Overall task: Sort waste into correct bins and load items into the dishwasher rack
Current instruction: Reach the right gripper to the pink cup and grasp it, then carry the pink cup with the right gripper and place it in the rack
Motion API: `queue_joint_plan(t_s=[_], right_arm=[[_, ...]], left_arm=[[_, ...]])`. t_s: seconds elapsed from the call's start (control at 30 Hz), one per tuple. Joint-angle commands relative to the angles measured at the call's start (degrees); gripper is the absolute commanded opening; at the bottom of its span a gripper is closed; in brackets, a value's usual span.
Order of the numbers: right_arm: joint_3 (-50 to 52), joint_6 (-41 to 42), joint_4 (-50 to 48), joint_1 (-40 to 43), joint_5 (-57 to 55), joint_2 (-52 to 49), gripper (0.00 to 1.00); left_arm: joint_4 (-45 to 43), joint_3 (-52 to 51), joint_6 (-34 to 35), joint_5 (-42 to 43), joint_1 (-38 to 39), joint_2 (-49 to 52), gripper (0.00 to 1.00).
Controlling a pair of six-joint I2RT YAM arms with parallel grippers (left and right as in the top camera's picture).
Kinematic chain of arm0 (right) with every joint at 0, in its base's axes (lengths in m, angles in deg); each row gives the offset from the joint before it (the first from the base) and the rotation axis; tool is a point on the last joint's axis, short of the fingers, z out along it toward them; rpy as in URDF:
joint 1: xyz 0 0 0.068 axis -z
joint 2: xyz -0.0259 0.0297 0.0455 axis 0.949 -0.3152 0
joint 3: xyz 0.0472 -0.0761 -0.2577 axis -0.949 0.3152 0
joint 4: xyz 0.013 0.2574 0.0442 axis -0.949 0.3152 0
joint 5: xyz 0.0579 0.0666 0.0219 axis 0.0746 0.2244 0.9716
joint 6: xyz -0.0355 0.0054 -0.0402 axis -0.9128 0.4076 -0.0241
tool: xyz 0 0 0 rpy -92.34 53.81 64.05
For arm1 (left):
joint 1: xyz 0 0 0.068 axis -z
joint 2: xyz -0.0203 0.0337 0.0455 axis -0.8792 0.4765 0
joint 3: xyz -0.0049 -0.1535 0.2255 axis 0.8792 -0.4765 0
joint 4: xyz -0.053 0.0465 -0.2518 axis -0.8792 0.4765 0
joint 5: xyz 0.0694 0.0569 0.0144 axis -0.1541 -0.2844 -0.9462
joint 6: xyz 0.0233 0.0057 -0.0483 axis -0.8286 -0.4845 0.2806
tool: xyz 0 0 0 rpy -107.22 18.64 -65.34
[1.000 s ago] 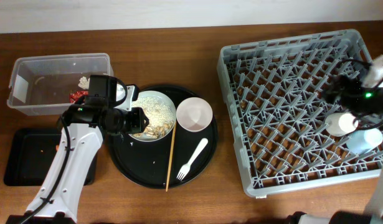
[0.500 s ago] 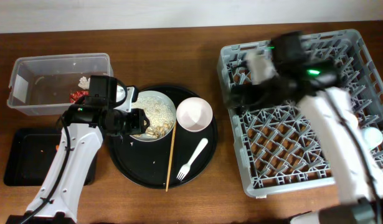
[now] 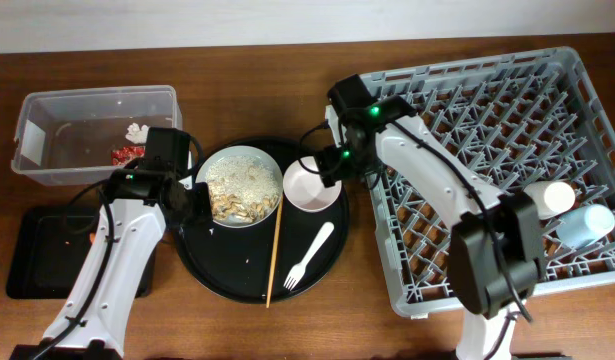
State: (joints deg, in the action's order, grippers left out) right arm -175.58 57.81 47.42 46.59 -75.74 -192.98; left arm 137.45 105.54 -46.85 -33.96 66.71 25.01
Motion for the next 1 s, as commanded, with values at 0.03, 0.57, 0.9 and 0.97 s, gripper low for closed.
queue_joint_plan(t_s=[0.03,0.57,0.9,0.97], right_arm=[[-0.6,2.2,-0.8,-1.6,-0.9,-4.1,0.7],[-2.3,4.5,0.5,-1.8,-1.8,-4.6,0.05],[-10.6,4.5,8.7,-0.7,-27.0,10.4,0.04],[-10.6,4.5,8.4,0.2,-37.7,14.9,0.04]], left_arm=[[-0.1,-1.1,1.8,-1.7,-0.3,-0.4,0.48],[0.2,-1.1,1.8,-1.7,-0.3,-0.4,0.48],[0.2,-1.1,1.8,-1.7,-0.3,-0.4,0.48],[0.2,-1.1,1.8,-1.7,-0.3,-0.4,0.48]])
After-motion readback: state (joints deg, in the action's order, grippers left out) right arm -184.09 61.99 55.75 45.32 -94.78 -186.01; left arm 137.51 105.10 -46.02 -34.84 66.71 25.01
